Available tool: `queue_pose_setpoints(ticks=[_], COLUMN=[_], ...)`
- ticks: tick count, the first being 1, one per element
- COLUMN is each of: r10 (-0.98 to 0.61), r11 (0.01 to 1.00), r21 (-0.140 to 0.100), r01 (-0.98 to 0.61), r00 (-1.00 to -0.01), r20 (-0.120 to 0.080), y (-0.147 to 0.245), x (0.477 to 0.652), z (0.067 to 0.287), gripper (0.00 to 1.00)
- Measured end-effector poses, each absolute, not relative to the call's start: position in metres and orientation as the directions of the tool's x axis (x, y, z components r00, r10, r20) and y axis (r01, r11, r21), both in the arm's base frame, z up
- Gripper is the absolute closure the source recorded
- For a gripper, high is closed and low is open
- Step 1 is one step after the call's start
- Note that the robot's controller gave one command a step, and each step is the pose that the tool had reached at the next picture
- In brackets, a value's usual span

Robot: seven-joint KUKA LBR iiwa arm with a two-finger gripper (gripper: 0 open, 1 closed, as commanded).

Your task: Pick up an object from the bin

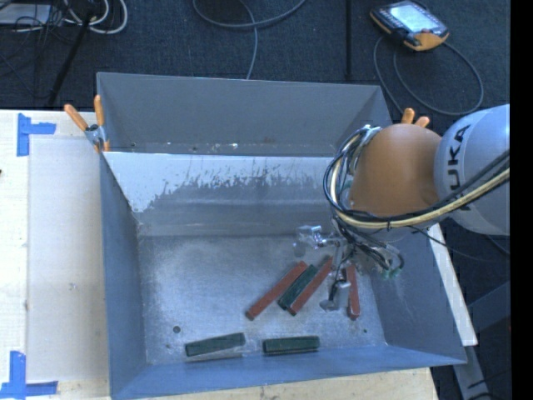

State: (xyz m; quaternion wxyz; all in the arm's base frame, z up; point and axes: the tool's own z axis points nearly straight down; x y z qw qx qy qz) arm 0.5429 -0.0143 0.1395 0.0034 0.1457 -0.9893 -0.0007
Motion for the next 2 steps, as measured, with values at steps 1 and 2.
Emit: queue_pose_setpoints(ticks=[1,2], r10=[-0.369,-0.553], r11=[0.929,0.833], r21=[0.0,-0.001], r01=[-0.369,-0.553], r00=[-0.929,-0.833], r20=[-0.004,-0.002], y=[-0.001,0.009], x=[0.57,0.575], z=[0.143,0.075], gripper=[0.0,0.0])
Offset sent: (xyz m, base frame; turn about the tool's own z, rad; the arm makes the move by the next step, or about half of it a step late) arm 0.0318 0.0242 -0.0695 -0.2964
